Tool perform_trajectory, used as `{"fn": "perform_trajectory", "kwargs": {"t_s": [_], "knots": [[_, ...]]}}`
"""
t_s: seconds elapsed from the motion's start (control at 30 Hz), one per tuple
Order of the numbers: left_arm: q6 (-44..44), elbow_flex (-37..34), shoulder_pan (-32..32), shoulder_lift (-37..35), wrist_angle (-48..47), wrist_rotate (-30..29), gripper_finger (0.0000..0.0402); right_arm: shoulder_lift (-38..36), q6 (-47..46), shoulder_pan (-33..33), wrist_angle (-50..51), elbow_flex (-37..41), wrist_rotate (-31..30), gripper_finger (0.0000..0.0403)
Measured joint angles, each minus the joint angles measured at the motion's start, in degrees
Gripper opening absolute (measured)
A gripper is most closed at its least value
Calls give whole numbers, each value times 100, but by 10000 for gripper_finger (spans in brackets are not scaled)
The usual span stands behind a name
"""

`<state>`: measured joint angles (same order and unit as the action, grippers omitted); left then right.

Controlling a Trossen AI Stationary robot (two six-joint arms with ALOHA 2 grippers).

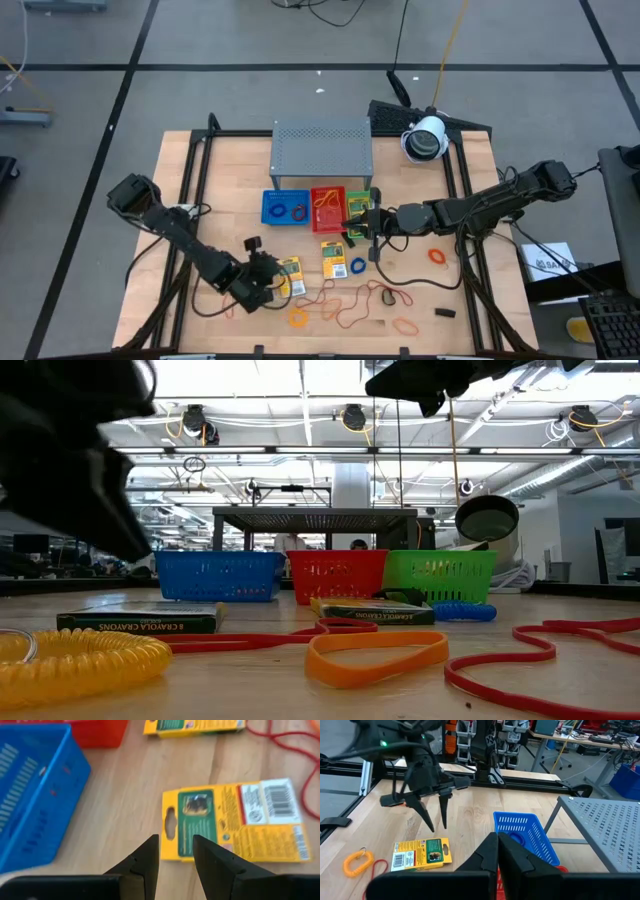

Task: Pick & Place Office Desk Supplies
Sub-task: Put the crayon pack into the green bin

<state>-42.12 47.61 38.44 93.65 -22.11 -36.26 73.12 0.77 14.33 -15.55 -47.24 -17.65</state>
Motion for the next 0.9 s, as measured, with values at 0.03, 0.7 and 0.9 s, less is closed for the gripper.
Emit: {"fn": "perform_trajectory", "kwargs": {"t_s": [0.03,0.7,0.9], "knots": [[-59,-115,43,0,123,-28,127,0,0,0,2,0,0,0],[-327,-1814,178,-54,3260,183,127,0,-6,-13,-2,0,-17,0],[-500,-1827,35,-81,3285,191,127,0,0,-13,-4,0,-20,0]]}}
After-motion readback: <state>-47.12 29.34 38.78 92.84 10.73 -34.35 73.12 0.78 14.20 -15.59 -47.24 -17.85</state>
